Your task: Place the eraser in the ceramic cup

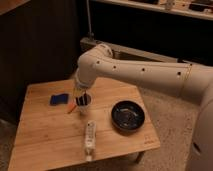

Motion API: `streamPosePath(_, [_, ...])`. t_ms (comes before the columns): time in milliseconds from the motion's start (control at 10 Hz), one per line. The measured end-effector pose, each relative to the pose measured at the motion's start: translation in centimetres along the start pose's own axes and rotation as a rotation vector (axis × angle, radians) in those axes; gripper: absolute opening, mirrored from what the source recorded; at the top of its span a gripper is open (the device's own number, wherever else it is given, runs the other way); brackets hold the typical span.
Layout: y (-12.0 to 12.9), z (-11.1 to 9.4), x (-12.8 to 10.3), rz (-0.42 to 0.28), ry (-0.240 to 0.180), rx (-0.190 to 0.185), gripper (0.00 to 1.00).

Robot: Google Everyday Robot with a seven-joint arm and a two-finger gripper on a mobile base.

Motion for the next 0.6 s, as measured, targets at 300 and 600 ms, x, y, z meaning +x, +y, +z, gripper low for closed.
streamPosePath(300, [-0.1,1.0,0.0,-0.007,0.004,-0.006,0.0])
streamPosePath(600, [-0.5,1.7,0.4,-0.002,0.015,-0.014,0.03])
